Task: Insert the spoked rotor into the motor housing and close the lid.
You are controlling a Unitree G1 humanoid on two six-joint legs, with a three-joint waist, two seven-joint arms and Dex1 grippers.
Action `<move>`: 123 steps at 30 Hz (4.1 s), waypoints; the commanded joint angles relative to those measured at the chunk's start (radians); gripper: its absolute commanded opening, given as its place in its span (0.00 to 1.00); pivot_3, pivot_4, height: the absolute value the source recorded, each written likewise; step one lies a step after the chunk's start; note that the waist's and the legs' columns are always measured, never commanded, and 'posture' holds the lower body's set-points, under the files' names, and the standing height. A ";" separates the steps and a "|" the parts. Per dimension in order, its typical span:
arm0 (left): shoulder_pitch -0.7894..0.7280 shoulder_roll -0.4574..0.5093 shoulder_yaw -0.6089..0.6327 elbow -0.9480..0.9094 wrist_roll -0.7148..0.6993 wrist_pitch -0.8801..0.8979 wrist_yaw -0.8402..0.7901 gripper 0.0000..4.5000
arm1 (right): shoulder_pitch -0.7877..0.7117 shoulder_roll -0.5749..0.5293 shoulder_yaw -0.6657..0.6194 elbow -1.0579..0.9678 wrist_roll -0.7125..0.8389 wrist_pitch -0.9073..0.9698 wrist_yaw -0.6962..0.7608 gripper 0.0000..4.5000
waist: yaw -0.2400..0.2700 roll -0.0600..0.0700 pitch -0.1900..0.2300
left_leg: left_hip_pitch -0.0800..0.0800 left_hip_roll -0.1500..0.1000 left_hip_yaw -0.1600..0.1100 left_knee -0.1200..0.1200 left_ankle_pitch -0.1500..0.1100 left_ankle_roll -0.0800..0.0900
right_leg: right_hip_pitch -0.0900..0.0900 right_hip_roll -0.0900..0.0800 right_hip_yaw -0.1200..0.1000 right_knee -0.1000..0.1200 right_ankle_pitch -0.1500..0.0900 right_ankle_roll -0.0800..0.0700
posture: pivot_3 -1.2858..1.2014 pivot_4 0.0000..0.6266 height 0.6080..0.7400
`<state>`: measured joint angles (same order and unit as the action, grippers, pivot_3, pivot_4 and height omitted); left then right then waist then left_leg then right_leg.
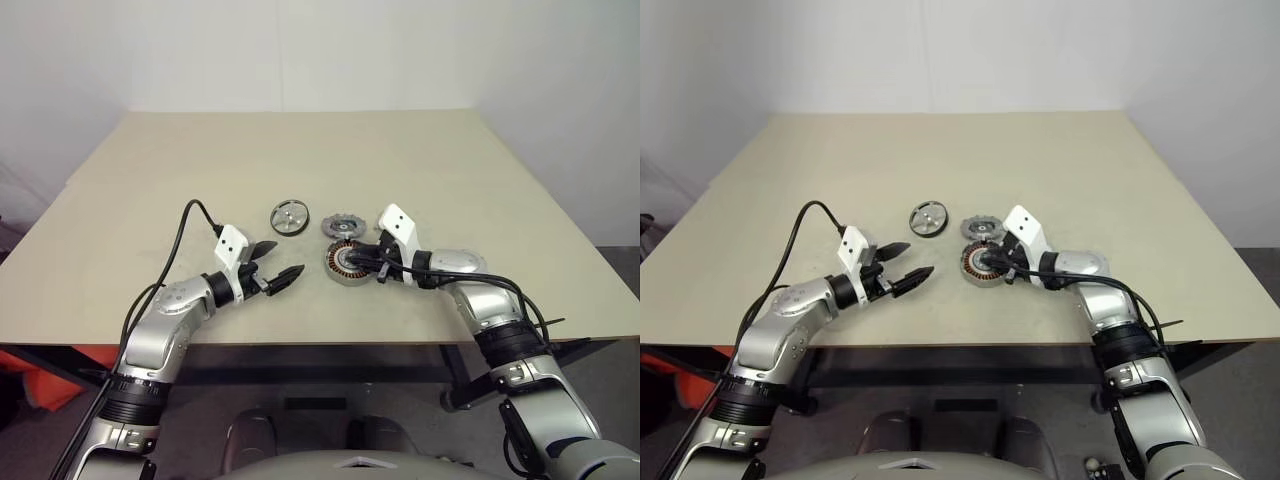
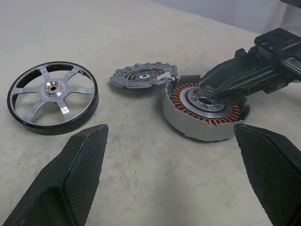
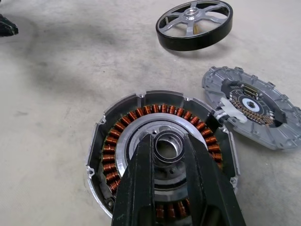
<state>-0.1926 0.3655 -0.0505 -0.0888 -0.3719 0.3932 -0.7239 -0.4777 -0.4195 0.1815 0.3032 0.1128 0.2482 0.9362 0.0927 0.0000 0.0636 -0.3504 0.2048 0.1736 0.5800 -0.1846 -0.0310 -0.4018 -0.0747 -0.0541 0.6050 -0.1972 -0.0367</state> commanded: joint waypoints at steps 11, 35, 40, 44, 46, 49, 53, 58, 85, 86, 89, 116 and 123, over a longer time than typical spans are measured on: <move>-0.013 0.010 0.009 -0.036 -0.002 -0.006 0.009 1.00 | -0.014 0.008 -0.003 0.012 -0.012 -0.034 -0.037 0.68 | 0.000 0.000 0.000 | 0.000 0.000 0.000 0.000 0.000 0.000 | 0.000 0.000 0.000 0.000 0.000 0.000 | 0.52 0.00 1.00; -0.016 0.008 0.006 -0.032 0.001 -0.006 0.011 1.00 | -0.023 0.008 -0.021 -0.080 0.035 0.009 -0.010 0.70 | 0.000 0.000 0.000 | 0.000 0.000 0.000 0.000 0.000 0.000 | 0.000 0.000 0.000 0.000 0.000 0.000 | 0.52 0.00 1.00; -0.013 0.008 0.007 -0.031 0.001 -0.006 0.011 1.00 | -0.028 0.007 -0.022 -0.078 0.029 0.006 -0.015 0.47 | 0.000 0.000 0.000 | 0.000 0.000 0.000 0.000 0.000 0.000 | 0.000 0.000 0.000 0.000 0.000 0.000 | 0.52 0.00 1.00; -0.013 0.008 0.007 -0.030 0.001 -0.006 0.011 1.00 | -0.032 0.008 -0.022 -0.072 0.028 0.002 -0.021 0.47 | 0.000 0.000 0.000 | 0.000 0.000 0.000 0.000 0.000 0.000 | 0.000 0.000 0.000 0.000 0.000 0.000 | 0.52 0.00 1.00; -0.013 0.008 0.006 -0.029 0.002 -0.006 0.011 1.00 | -0.035 0.011 -0.024 -0.069 0.032 0.006 -0.023 0.42 | 0.000 0.000 0.000 | 0.000 0.000 0.000 0.000 0.000 0.000 | 0.000 0.000 0.000 0.000 0.000 0.000 | 0.52 0.00 1.00; -0.014 0.008 0.006 -0.027 0.003 -0.007 0.011 1.00 | -0.037 0.012 -0.020 -0.068 0.036 0.015 -0.013 0.26 | 0.000 0.000 0.000 | 0.000 0.000 0.000 0.000 0.000 0.000 | 0.000 0.000 0.000 0.000 0.000 0.000 | 0.52 0.00 1.00; -0.015 0.008 0.006 -0.026 0.004 -0.006 0.012 1.00 | -0.041 0.015 -0.020 -0.059 0.026 0.011 -0.024 0.01 | 0.000 0.000 0.000 | 0.000 0.000 0.000 0.000 0.000 0.000 | 0.000 0.000 0.000 0.000 0.000 0.000 | 0.52 0.00 1.00; -0.013 0.007 0.007 -0.027 0.005 -0.006 0.015 1.00 | -0.045 0.015 -0.005 -0.050 0.008 -0.002 -0.027 0.01 | 0.000 0.000 0.000 | 0.000 0.000 0.000 0.000 0.000 0.000 | 0.000 0.000 0.000 0.000 0.000 0.000 | 0.52 0.00 1.00; -0.010 0.014 0.013 -0.022 0.017 -0.006 0.021 1.00 | -0.005 -0.016 0.025 -0.044 -0.040 -0.015 -0.036 0.01 | 0.000 0.000 0.000 | 0.001 0.000 0.000 0.000 0.000 0.000 | 0.001 0.000 0.000 0.000 0.000 0.000 | 0.52 0.00 1.00; -0.011 0.015 0.015 -0.020 0.017 -0.006 0.021 1.00 | 0.000 -0.016 0.026 -0.053 -0.040 -0.011 -0.036 0.01 | 0.000 0.000 0.000 | 0.000 0.000 0.000 0.000 0.000 0.000 | 0.000 0.000 0.000 0.000 0.000 0.000 | 0.52 0.00 1.00; -0.013 0.020 0.022 -0.013 0.018 -0.008 0.021 1.00 | 0.014 -0.013 0.032 -0.072 -0.041 -0.003 -0.034 0.01 | 0.000 0.000 0.000 | 0.000 0.000 0.000 0.000 0.000 0.000 | 0.000 0.000 0.000 0.000 0.000 0.000 | 0.52 0.00 1.00; -0.021 0.006 0.042 -0.005 0.012 0.005 0.067 1.00 | -0.006 0.018 0.029 -0.031 -0.049 -0.008 -0.054 0.01 | 0.000 0.000 0.000 | 0.000 0.000 0.000 0.000 0.000 0.000 | 0.000 0.000 0.000 0.000 0.000 0.000 | 0.52 0.00 1.00; -0.090 -0.068 0.130 0.046 -0.032 0.021 0.176 1.00 | -0.034 0.005 -0.016 -0.088 -0.016 0.000 -0.051 0.01 | 0.000 0.000 0.000 | 0.000 0.000 0.000 0.000 0.000 0.000 | 0.000 0.000 0.000 0.000 0.000 0.000 | 0.52 0.00 1.00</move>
<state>-0.2462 0.3041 0.0369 -0.0366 -0.3739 0.4089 -0.5751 -0.4759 -0.4053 0.2024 0.2738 0.0705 0.2514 0.8882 0.0928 -0.0001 0.0636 -0.3501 0.2047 0.1735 0.5803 -0.1843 -0.0314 -0.4015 -0.0747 -0.0539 0.6055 -0.1972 -0.0367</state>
